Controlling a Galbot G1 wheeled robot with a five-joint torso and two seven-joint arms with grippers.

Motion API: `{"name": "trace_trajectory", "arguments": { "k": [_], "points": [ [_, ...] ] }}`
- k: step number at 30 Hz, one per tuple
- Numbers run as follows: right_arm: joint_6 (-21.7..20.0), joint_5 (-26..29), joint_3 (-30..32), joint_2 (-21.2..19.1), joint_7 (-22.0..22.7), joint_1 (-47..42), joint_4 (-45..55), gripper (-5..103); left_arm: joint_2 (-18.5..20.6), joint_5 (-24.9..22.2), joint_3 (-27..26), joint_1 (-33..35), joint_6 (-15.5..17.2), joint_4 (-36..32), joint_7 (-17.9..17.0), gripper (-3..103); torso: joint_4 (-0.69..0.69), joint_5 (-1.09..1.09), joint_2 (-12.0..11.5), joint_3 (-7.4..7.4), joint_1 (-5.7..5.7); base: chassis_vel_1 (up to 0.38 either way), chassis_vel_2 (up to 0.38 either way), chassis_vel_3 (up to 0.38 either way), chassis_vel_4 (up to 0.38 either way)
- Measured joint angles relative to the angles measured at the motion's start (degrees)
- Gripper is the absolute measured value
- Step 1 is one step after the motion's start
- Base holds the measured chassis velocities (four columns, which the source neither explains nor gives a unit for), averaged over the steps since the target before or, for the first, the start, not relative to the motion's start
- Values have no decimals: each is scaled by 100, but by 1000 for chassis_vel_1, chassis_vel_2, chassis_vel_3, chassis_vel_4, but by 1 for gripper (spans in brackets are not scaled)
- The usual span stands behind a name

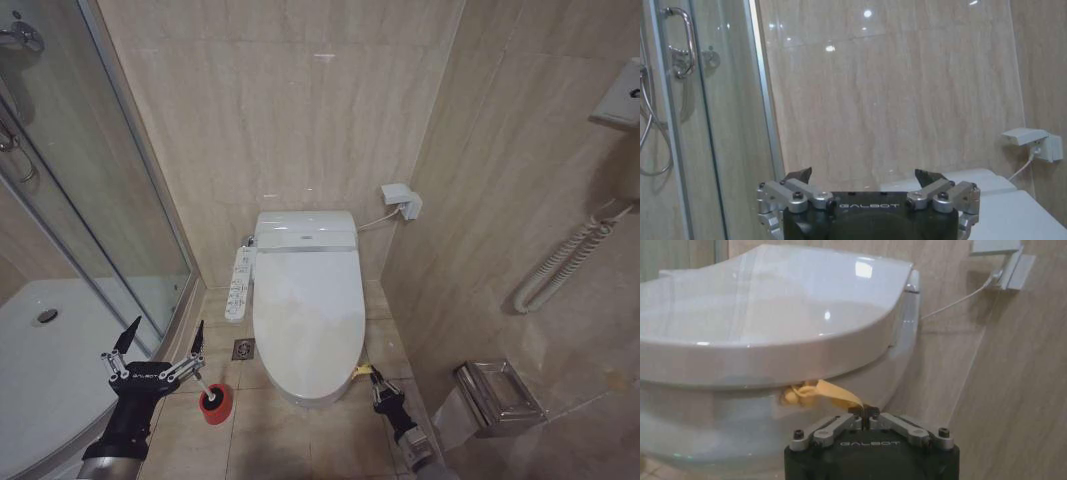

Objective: Open the toilet lid, clean the toilet bowl with a toilet brush, close the toilet lid, and flush.

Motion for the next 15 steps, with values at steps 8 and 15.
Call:
{"name": "trace_trajectory", "arguments": {
  "k": [8,15],
  "points": [
    [-317,504,225,-182,104,-372,899,0,0,0,0,0,0,0,0,100,4,3,0,0,0,0,0,0,0],
    [-693,1323,541,-464,178,-780,2332,0,0,0,0,0,0,0,0,100,0,0,0,0,0,0,0,0,0]
  ]
}}
